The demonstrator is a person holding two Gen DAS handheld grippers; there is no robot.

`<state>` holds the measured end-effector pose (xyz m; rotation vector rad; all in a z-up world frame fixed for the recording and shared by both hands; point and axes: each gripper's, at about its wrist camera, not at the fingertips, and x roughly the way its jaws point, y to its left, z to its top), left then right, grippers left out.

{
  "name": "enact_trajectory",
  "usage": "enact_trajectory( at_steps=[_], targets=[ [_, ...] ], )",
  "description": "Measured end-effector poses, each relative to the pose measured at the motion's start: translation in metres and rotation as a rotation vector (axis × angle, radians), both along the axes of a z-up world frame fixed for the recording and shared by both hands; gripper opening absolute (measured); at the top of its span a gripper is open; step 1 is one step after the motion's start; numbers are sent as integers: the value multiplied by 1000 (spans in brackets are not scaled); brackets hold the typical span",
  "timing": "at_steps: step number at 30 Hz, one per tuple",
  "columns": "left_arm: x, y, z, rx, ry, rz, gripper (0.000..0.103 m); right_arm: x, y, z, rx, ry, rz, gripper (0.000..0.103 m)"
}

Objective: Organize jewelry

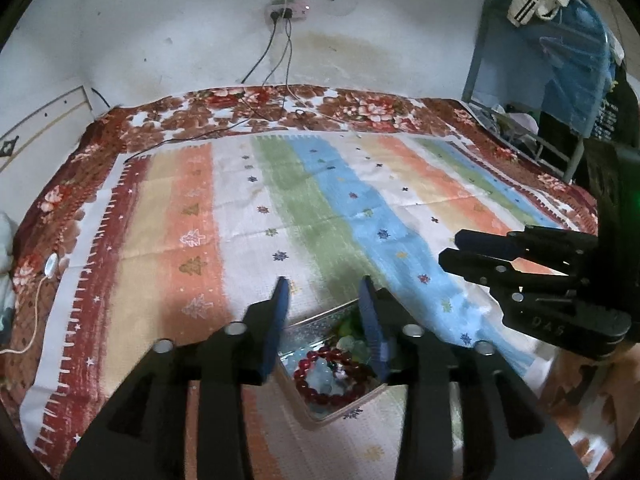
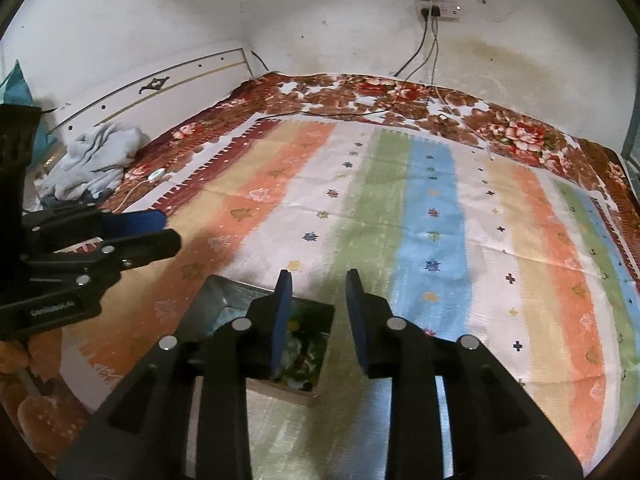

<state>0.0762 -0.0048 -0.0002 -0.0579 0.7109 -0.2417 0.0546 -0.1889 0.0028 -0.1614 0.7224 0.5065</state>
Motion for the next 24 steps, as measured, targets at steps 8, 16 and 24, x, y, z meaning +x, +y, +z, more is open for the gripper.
enact_trajectory(
  at_steps=[8, 16, 24],
  targets=[
    [-6, -2, -1, 24, -8, -8, 79, -3, -5, 4, -3, -24, -5, 59],
    [-24, -3, -9, 75, 2, -24, 97, -15, -18, 2, 8, -26, -2, 87],
    [-44, -4, -14, 113, -2, -10, 97, -32, -35, -3, 70, -3, 15, 98]
  ],
)
